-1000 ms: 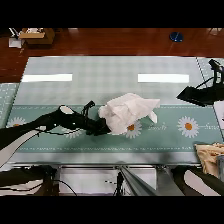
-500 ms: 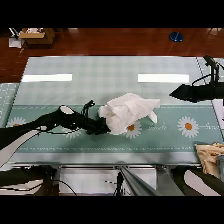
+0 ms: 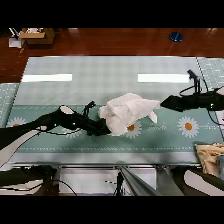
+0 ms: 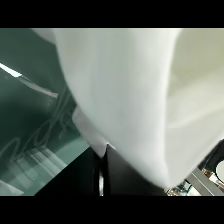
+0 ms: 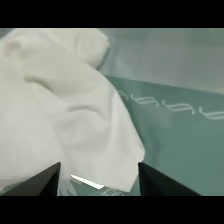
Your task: Fold the shirts.
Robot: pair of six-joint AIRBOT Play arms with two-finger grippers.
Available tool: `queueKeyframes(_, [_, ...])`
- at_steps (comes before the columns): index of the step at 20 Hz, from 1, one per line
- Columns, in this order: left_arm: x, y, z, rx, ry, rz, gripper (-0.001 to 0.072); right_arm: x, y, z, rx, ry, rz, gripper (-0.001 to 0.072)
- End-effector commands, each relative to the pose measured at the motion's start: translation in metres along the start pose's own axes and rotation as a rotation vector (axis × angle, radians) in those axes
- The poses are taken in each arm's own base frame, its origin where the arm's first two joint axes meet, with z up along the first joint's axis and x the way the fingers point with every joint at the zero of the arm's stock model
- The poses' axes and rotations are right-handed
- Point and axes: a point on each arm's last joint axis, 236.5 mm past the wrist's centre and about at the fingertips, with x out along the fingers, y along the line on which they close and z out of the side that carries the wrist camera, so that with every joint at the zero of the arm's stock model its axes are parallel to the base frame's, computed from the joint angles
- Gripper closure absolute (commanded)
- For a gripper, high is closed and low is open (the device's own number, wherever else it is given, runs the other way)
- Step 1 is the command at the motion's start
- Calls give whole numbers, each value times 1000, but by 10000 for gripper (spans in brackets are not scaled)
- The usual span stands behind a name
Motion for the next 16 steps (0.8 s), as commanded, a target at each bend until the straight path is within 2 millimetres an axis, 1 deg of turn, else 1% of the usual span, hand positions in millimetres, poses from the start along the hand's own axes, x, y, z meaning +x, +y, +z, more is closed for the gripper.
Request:
queueKeyframes(1, [0, -3, -5, 1, 21, -10, 686, 28, -19, -35, 102, 54, 27, 181])
queueKeyframes(3, [0, -3, -5, 1, 21, -10, 685, 34, -16, -42, 118, 58, 51, 181])
queueKeyframes(5, [0, -3, -5, 1, 23, -11, 686, 38, -16, -41, 143, 37, 56, 181])
queueKeyframes(8, [0, -3, -6, 1, 26, -12, 686, 41, -26, -39, 171, 8, 25, 181])
queueKeyframes(11, [0, -4, -7, 1, 30, -14, 686, 46, -34, -34, 245, -43, 7, 183])
queueKeyframes(13, [0, -4, -7, 2, 29, -14, 686, 57, -24, -31, 297, -57, 56, 241])
queueKeyframes(16, [0, -4, -7, 2, 29, -14, 686, 96, 1, -48, 290, 37, 91, 244])
